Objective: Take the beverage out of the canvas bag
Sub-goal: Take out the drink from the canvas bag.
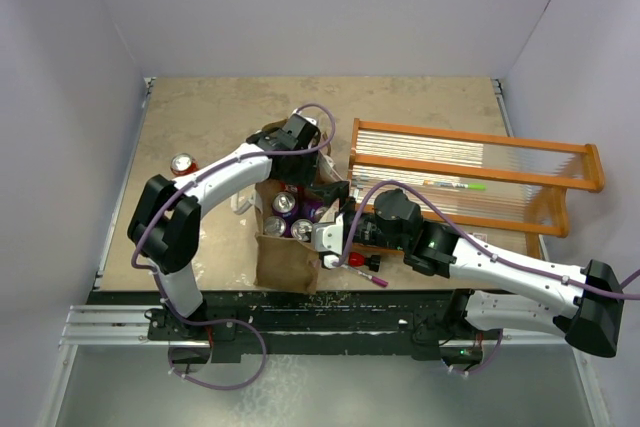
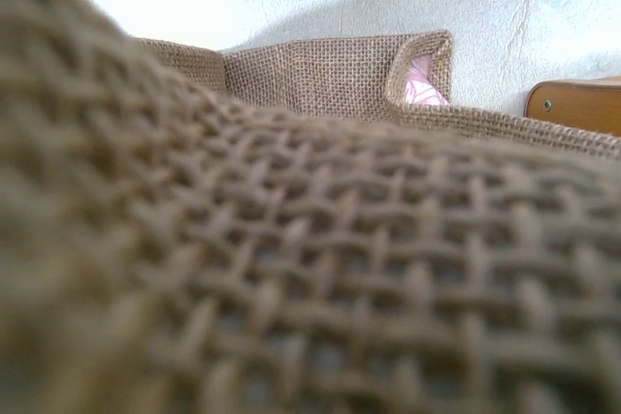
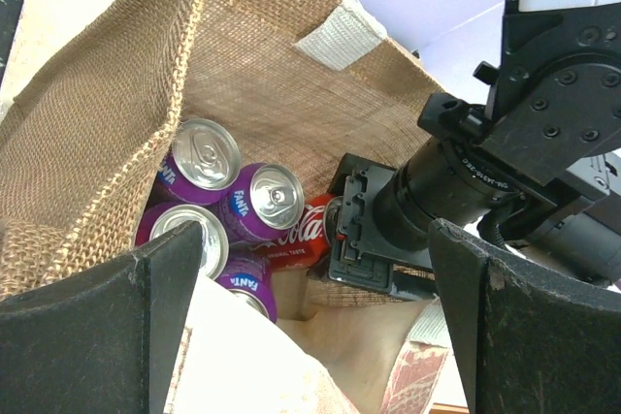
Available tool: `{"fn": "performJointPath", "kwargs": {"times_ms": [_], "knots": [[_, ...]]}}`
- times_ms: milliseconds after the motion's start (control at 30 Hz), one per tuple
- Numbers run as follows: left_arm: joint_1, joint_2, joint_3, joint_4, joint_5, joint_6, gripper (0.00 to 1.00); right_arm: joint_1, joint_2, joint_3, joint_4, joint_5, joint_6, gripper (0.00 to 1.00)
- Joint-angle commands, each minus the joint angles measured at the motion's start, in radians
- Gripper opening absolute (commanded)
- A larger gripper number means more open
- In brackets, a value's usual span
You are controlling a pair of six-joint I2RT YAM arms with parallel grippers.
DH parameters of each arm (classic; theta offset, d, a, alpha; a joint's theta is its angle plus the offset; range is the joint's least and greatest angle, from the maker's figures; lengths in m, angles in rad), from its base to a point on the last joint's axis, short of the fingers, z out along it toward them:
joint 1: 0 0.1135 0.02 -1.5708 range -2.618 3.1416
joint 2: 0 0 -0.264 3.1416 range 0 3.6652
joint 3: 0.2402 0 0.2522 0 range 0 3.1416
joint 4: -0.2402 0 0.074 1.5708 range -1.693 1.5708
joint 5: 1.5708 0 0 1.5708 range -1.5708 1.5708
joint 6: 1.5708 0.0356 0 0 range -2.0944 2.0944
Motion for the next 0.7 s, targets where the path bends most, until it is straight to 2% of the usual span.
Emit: {"fn": "performJointPath", "kwargs": {"times_ms": [0,233,667], "knots": [[-0.01,0.001,0.056,-0.212,0.063,-0.021,0.12,0.003,0.005,0.01,-0.027,-0.03,-0.003,1.0],[-0.01,-0.014,0.133,-0.27,0.067,-0.023,0.0,0.004,0.005,0.01,-0.02,-0.033,-0.003,1.0],[-0.01,-0.053,0.258,-0.383,0.087,-0.034,0.0,0.003,0.01,0.009,-0.003,-0.037,-0.001,1.0]]}}
